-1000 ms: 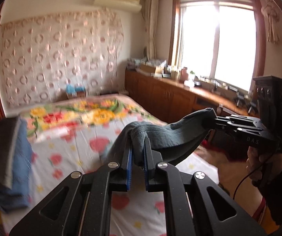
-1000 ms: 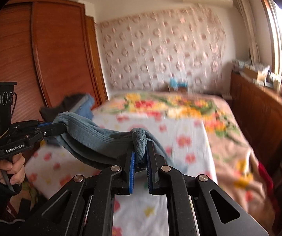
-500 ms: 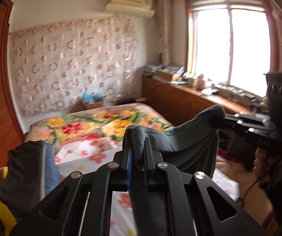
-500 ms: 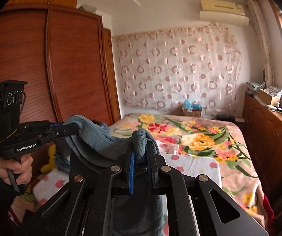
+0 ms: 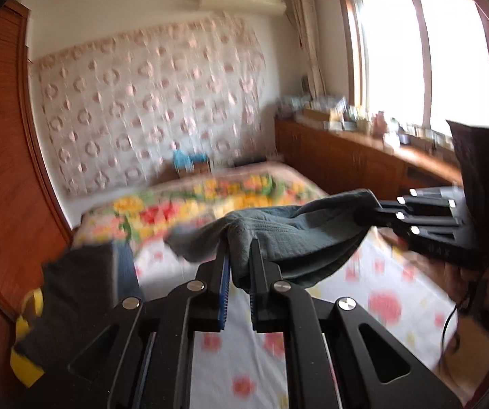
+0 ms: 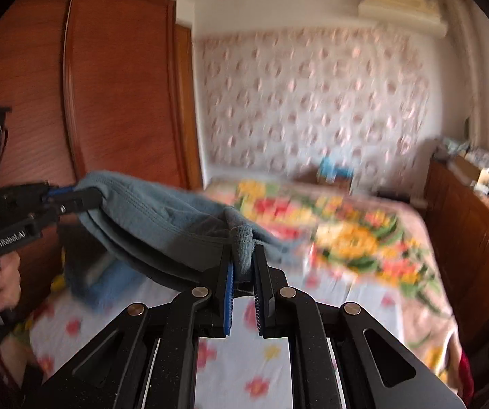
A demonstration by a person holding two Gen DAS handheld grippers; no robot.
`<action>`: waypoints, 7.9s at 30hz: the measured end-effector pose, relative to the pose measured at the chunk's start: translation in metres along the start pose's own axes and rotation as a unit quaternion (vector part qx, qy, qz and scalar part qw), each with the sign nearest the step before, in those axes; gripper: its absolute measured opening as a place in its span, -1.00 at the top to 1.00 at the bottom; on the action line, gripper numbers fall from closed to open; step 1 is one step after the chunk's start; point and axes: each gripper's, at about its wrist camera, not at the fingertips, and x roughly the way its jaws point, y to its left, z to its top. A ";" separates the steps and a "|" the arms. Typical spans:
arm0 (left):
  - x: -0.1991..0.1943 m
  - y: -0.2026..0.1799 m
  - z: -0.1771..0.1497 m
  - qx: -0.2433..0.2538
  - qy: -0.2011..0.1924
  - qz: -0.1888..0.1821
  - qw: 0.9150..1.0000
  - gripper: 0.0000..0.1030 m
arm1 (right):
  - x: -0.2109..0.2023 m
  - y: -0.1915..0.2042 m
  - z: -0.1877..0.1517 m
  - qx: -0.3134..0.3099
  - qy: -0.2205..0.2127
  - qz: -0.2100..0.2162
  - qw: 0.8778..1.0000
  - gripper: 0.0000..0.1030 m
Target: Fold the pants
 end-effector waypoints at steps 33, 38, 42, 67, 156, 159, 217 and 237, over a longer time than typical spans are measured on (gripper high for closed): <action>0.016 -0.034 -0.167 -0.132 0.109 -0.015 0.985 0.16 | 0.040 0.006 -0.150 0.083 0.116 0.037 0.989 0.79; 0.020 -0.034 -0.177 -0.135 0.116 -0.017 0.984 0.16 | 0.036 0.001 -0.161 0.098 0.109 0.047 0.988 0.77; 0.023 -0.031 -0.183 -0.146 0.120 -0.015 0.982 0.16 | 0.034 0.003 -0.162 0.092 0.106 0.044 0.989 0.76; 0.026 -0.039 -0.191 -0.133 0.128 -0.023 0.983 0.68 | 0.033 0.005 -0.162 0.083 0.105 0.039 0.990 0.75; -0.054 -0.051 -0.129 -0.101 0.030 -0.075 0.992 0.77 | -0.016 0.008 -0.135 0.064 0.032 0.031 0.997 0.79; -0.050 -0.048 -0.121 -0.099 0.025 -0.073 0.992 0.77 | -0.011 0.007 -0.130 0.065 0.026 0.027 0.997 0.79; 0.009 -0.008 -0.189 -0.088 0.138 0.002 0.987 0.00 | 0.032 -0.003 -0.177 0.044 0.129 0.014 0.990 0.46; 0.056 0.003 -0.144 -0.113 0.119 -0.024 0.986 0.00 | 0.075 -0.008 -0.127 -0.025 0.111 -0.056 0.992 0.46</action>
